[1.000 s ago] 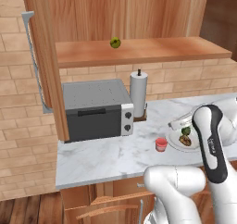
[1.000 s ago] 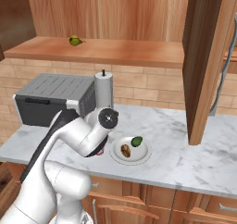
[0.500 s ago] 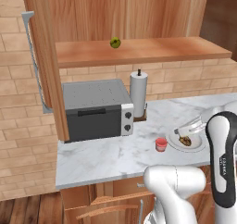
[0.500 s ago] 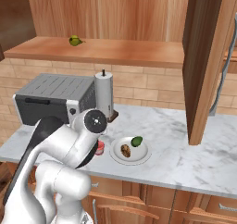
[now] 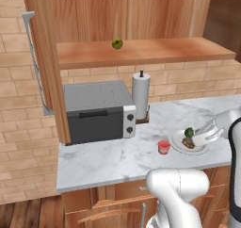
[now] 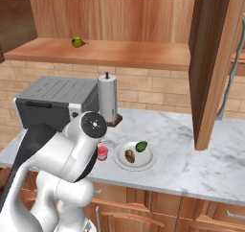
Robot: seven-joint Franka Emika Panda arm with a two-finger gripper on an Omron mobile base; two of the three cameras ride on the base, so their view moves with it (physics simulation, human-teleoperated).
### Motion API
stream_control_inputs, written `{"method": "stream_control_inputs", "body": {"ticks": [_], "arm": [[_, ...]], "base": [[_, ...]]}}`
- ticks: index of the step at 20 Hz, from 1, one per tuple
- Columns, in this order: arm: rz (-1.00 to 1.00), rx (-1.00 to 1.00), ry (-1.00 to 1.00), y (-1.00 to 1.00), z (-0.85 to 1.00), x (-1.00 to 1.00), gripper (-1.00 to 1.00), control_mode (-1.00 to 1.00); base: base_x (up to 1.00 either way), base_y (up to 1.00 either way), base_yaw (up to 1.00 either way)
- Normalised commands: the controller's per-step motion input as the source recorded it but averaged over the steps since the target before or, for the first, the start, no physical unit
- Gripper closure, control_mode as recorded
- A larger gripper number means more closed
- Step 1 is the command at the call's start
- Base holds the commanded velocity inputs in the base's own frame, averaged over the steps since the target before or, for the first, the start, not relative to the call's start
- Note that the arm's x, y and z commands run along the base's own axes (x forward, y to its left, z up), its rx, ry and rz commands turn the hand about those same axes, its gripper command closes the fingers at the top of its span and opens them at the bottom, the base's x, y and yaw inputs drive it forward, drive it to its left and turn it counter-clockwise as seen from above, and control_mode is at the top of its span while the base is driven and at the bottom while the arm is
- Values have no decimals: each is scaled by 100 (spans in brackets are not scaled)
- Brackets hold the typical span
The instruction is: Pick the avocado and bread from the counter and place them on the plate. Then pick the jam from the cabinet and place it next to the plate. Lastly close the cabinet door.
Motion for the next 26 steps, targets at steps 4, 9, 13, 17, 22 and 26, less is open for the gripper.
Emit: {"method": "stream_control_inputs", "body": {"ticks": [4,9,13,17,22,26], "arm": [[4,0,-4,41,27,-59,-100,-100],[3,0,-7,51,34,-55,-100,-100],[0,0,-12,50,42,-49,-100,-100],[0,0,-12,56,44,-48,-100,-100],[0,0,-14,54,43,-45,-100,-100],[2,0,-20,44,35,-53,-100,-100]], "base": [[0,0,0],[0,0,0],[0,0,0],[0,0,0],[0,0,0],[0,0,0]]}}
